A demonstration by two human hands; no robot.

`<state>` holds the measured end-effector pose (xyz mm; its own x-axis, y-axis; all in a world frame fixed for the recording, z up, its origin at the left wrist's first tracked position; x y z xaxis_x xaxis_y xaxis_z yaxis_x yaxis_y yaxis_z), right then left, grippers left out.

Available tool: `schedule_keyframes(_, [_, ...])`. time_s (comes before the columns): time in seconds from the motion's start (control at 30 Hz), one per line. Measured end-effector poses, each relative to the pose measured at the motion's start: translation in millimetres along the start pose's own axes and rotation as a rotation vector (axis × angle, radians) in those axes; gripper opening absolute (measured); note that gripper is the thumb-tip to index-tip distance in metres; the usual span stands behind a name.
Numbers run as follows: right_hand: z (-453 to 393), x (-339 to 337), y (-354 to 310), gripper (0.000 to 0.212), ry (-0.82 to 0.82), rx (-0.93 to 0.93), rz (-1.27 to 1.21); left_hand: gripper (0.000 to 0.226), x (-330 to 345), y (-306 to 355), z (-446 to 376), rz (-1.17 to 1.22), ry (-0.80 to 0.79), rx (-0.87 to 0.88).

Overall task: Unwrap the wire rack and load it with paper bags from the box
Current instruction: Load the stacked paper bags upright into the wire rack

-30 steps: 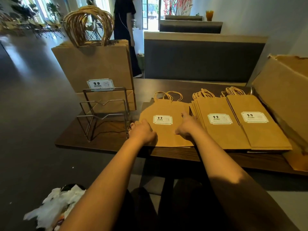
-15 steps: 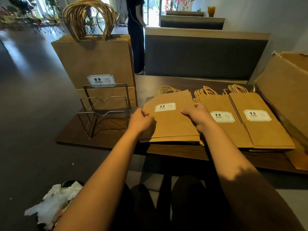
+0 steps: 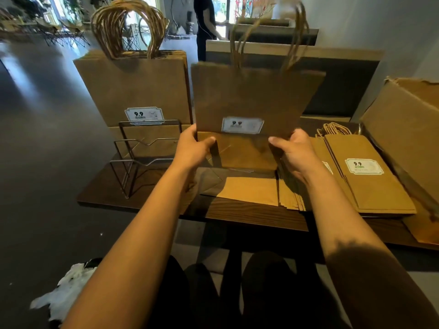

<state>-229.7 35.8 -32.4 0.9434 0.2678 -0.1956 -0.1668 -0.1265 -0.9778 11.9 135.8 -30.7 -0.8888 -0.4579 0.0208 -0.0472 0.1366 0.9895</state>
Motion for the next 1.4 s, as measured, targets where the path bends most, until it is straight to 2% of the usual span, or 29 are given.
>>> schedule_keyframes(0.17, [2.1, 15.8, 36.7, 0.033, -0.034, 0.109, 0.129, 0.034, 0.8, -47.5, 3.5, 0.011, -0.033, -0.148])
schedule_keyframes(0.3, [8.4, 24.9, 51.7, 0.044, 0.020, 0.052, 0.113, 0.038, 1.6, -71.3, 8.6, 0.042, -0.027, -0.230])
schedule_keyframes(0.43, [5.8, 22.5, 46.3, 0.035, 0.022, 0.043, 0.124, 0.039, 0.9, -52.7, 8.2, -0.022, -0.024, -0.166])
schedule_keyframes(0.6, [-2.8, 12.2, 21.8, 0.034, 0.094, 0.011, -0.018, 0.036, 12.6, 1.4, 10.3, -0.037, -0.088, 0.038])
schedule_keyframes(0.7, [-7.8, 15.8, -1.7, 0.038, 0.055, -0.043, -0.052, 0.030, 2.8, 34.9, 6.5, 0.018, -0.023, 0.104])
schedule_keyframes(0.83, [-11.0, 34.6, -42.8, 0.031, 0.020, -0.134, 0.018, 0.021, -28.3, 74.5, 2.3, 0.034, 0.033, 0.189])
schedule_keyframes(1.0, [-18.0, 94.3, -89.9, 0.049, -0.190, -0.229, 0.282, 0.018, -95.5, 93.5, -3.3, 0.076, 0.179, 0.225])
schedule_keyframes(1.13, [-25.6, 151.9, -95.6, 0.058, -0.371, -0.127, 0.123, 0.017, -145.0, 96.1, -11.6, 0.099, 0.272, 0.290])
schedule_keyframes(1.23, [-37.3, 182.3, -97.3, 0.064, -0.297, -0.117, 0.128, 0.017, -173.6, 91.0, -19.9, 0.134, 0.323, 0.293])
schedule_keyframes(1.33, [-46.9, 201.9, -100.9, 0.061, -0.232, -0.129, 0.158, 0.019, -199.9, 76.2, -24.6, 0.133, 0.434, 0.244])
schedule_keyframes(1.4, [-51.9, 208.7, -103.1, 0.052, -0.222, -0.135, 0.147, 0.019, -216.9, 54.7, -25.2, 0.065, 0.501, 0.175])
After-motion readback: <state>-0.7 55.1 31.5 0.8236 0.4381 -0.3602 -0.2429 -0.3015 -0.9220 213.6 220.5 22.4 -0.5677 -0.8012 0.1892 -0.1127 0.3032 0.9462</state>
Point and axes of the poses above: each hand's wrist, its own z-axis away from the middle knuckle, its own x-axis out of the palm, y = z × x, the point moved 6 cm from there along -z, towards the middle knuckle, and after that the axes turned 10 degrees about z, right-handed, at the moved point
